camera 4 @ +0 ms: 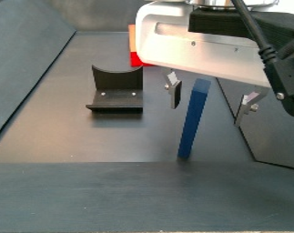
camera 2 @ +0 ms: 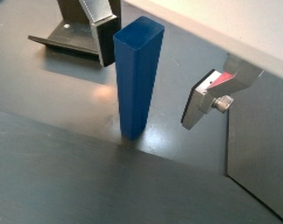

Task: Pick up the rectangle object. Move up. Move to above the board. Insert the rectangle object.
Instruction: Pick up the rectangle object.

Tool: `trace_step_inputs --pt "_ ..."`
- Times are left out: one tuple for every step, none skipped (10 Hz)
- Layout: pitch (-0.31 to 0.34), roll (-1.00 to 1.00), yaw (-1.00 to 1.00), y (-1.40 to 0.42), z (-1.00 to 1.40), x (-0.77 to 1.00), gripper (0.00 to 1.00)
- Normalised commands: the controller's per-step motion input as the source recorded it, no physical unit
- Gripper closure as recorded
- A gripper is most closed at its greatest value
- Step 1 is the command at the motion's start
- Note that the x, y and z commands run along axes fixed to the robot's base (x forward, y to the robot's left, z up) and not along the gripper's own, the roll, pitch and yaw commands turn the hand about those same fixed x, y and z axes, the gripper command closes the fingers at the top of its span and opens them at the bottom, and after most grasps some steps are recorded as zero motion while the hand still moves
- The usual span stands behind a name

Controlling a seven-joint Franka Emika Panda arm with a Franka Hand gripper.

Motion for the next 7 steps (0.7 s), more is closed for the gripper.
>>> trace_step_inputs --pt "0.0 0.0 0.0 0.0 0.0 0.0 0.0" --pt "0.0 0.0 0.0 0.0 0.0 0.0 1.0" --pt "0.0 0.0 0.0 0.0 0.0 0.0 1.0" --pt "0.0 0.0 0.0 0.0 0.0 0.0 1.0" --pt "0.0 0.0 0.0 0.0 0.0 0.0 1.0" --pt "0.0 0.0 0.0 0.0 0.0 0.0 1.0" --pt "0.0 0.0 0.0 0.0 0.0 0.0 1.0"
